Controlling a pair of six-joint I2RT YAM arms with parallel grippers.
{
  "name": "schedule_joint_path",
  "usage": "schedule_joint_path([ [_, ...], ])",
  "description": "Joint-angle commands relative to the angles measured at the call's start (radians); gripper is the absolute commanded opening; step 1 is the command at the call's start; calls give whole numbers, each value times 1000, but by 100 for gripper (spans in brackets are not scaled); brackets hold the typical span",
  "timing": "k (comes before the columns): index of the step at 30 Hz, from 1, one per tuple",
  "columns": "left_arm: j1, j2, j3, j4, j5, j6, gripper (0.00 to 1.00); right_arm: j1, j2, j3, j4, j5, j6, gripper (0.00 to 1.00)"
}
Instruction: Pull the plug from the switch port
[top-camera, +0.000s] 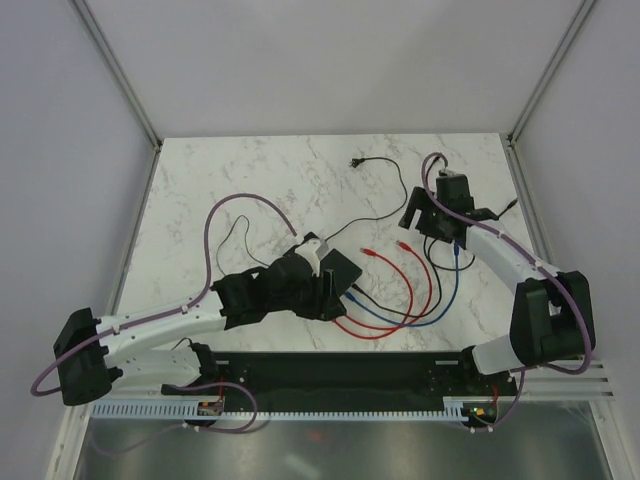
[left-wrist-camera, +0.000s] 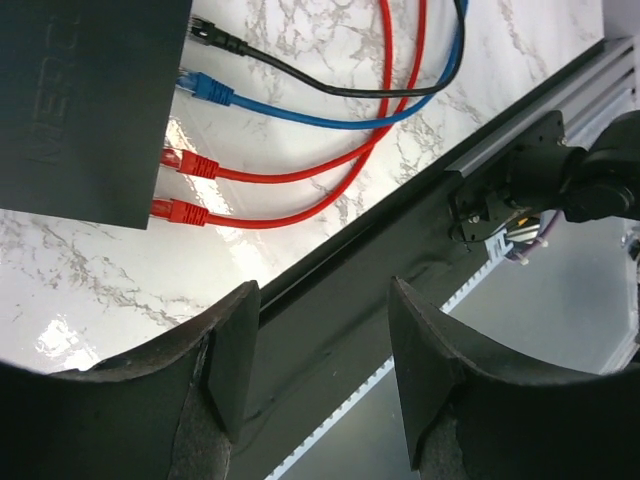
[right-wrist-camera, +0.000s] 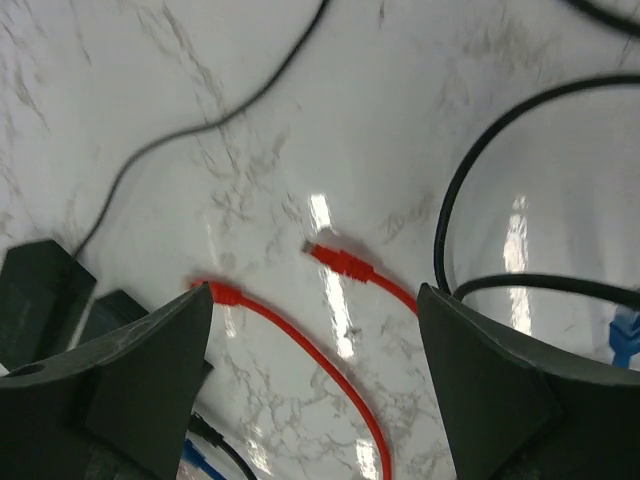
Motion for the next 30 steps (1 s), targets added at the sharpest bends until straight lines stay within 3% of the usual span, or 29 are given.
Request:
schedule_joint_path([
  [1, 3, 23, 59, -2, -76, -10, 62, 10, -62, -167, 68, -193, -37, 90],
  [5, 4, 58, 72, -4, -124, 5, 63, 66, -235, -317, 154, -303, -45, 85],
  [12, 20, 204, 109, -22, -175, 35, 58, 108, -329, -490, 336, -549, -25, 76],
  [19, 90, 276, 98, -20, -179, 21, 52, 151, -219, -538, 504, -660, 6, 69],
  [23, 122, 295, 99, -17, -173, 45, 52, 183, -140, -538, 562, -674, 18, 65],
  [25, 139, 307, 102, -11, -159, 54, 52, 197, -103, -539, 588, -671, 27, 58],
  [30, 184, 347, 90, 47, -110, 74, 50, 206, -59, -553, 654, -674, 47, 56],
])
